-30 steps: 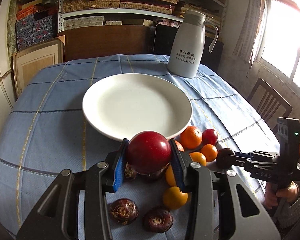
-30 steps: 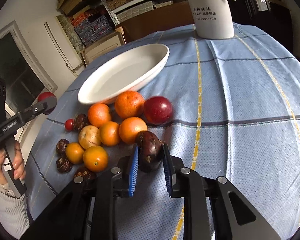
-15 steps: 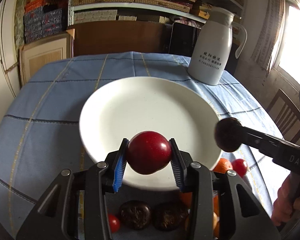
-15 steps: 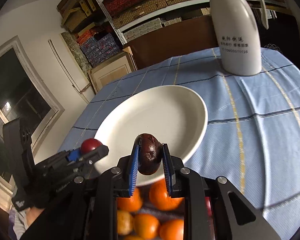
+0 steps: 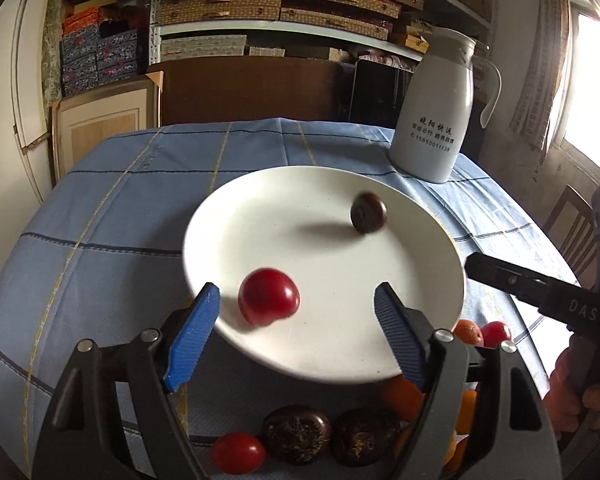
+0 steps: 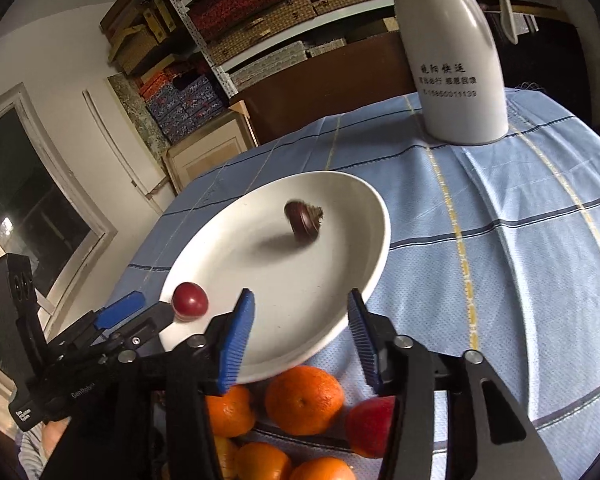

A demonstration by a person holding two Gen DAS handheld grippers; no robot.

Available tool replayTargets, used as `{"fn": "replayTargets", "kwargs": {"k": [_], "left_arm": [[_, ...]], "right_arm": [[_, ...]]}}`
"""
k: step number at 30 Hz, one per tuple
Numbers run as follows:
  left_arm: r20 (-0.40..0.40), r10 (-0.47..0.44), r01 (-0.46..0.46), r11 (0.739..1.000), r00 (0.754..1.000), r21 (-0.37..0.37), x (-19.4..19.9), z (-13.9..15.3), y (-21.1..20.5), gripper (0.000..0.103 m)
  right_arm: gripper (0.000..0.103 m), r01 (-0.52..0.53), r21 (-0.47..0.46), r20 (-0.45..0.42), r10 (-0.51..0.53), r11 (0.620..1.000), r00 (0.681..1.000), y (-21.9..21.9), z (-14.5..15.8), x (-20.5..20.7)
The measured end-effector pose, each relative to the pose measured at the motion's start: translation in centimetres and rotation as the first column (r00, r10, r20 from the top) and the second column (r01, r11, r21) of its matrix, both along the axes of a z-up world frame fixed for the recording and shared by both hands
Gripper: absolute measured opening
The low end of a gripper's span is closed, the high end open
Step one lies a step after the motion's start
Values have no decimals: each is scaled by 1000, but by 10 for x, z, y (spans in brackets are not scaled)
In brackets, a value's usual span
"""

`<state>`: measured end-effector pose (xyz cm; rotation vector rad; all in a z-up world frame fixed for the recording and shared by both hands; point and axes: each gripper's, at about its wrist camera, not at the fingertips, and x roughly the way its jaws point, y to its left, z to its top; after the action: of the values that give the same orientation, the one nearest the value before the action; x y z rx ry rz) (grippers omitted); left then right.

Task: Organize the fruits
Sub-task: 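Carry the tomato with the left tool onto the white plate while the right tool drops the water chestnut there, then grasp a small red tomato with the left tool while the right tool moves toward a red plum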

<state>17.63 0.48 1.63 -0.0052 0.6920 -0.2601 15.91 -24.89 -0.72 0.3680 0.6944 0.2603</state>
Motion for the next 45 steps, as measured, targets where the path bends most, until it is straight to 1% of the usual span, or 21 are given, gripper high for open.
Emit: {"fn": "replayTargets", "kwargs": {"k": [1, 2, 4, 6, 7, 9, 11, 15, 18, 20, 24, 29, 30, 31, 32, 34, 35, 39, 41, 43, 45], "left_arm": [[2, 10, -10, 1000, 1000, -3, -2, -1, 3, 79], [6, 19, -19, 1000, 1000, -6, -4, -1, 6, 85], [34, 53, -53, 999, 998, -7, -12, 2, 14, 91], [46, 69, -69, 998, 997, -8, -19, 4, 21, 91], [45, 75, -75, 997, 996, -13, -23, 3, 26, 92], [29, 94, -93, 995, 995, -22, -31, -2, 36, 92], [5, 113, -113, 993, 994, -32, -40, -9, 48, 92], [-20, 165, -165, 986, 986, -26, -61, -21, 69, 92], [-45, 188, -188, 982, 981, -9, -70, -28, 78, 92], [-62, 195, -196, 980, 979, -14, -71, -29, 83, 92], [-90, 186, -187, 982, 978, -5, -72, -33, 83, 92], [-117, 127, -123, 992, 985, 40, -70, -40, 69, 92], [-120, 111, -106, 993, 987, 53, -70, -40, 65, 91], [-125, 99, -91, 994, 987, 63, -69, -42, 62, 86], [-133, 88, -79, 994, 987, 73, -68, -43, 59, 77], [-155, 63, -51, 996, 986, 80, -65, -46, 55, 67], [-164, 55, -43, 996, 985, 79, -64, -47, 54, 64], [-182, 34, -25, 998, 983, 51, -61, -49, 54, 60], [-185, 22, -15, 999, 983, 39, -57, -50, 55, 56], [-182, 16, -7, 999, 983, 46, -53, -49, 53, 54], [-181, -3, 12, 999, 983, 49, -50, -50, 50, 49]], "right_arm": [[60, 18, -6, 8, -18, 1000, 1000, -3, 0, -3], [65, 34, -9, 18, -34, 999, 999, -6, 1, -6], [67, 56, -10, 39, -56, 998, 998, -13, 3, -10], [76, 74, -5, 54, -73, 997, 996, -19, 6, -18], [77, 83, 1, 65, -83, 997, 994, -22, 7, -23], [85, 107, 6, 78, -107, 994, 991, -28, 8, -34], [89, 130, 25, 71, -131, 991, 989, -36, 5, -44], [93, 140, 100, 21, -142, 985, 990, -50, -10, -63], [95, 149, 125, -12, -149, 981, 989, -55, -19, -74], [95, 155, 138, -19, -154, 978, 988, -58, -22, -77], [95, 169, 164, -24, -167, 972, 986, -63, -24, -79], [95, 168, 154, -50, -162, 974, 985, -61, -28, -75], [95, 168, 150, -50, -162, 974, 986, -61, -28, -75], [95, 168, 146, -49, -162, 975, 986, -60, -27, -74], [95, 168, 143, -49, -162, 976, 986, -60, -27, -74], [95, 171, 138, -52, -165, 976, 985, -60, -28, -73], [95, 171, 139, -52, -165, 976, 985, -61, -28, -73], [95, 175, 131, -60, -168, 976, 984, -61, -30, -72], [95, 172, 114, -65, -166, 978, 984, -59, -31, -72], [95, 168, 89, -72, -162, 982, 984, -55, -32, -70], [95, 164, 61, -75, -159, 985, 984, -52, -32, -69]]}}
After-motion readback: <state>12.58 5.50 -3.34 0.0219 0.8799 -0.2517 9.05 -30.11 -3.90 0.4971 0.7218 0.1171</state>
